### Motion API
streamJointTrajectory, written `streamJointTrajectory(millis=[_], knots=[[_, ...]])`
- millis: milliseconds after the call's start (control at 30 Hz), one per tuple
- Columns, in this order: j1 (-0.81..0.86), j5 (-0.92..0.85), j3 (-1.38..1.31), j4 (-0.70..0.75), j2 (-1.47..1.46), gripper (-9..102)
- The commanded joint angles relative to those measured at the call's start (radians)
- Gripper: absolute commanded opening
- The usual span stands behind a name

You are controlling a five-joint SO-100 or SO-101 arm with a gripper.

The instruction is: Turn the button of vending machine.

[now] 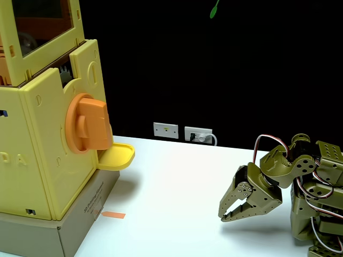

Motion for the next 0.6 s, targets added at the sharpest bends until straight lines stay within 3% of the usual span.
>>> streamJointTrajectory(millis=[0, 400, 567], knots=[[0.025, -0.031, 0.043, -0.015, 0.141, 0], [0.018, -0.037, 0.038, -0.017, 0.117, 0], [-0.02, -0.08, -0.028, -0.252, -0.118, 1]])
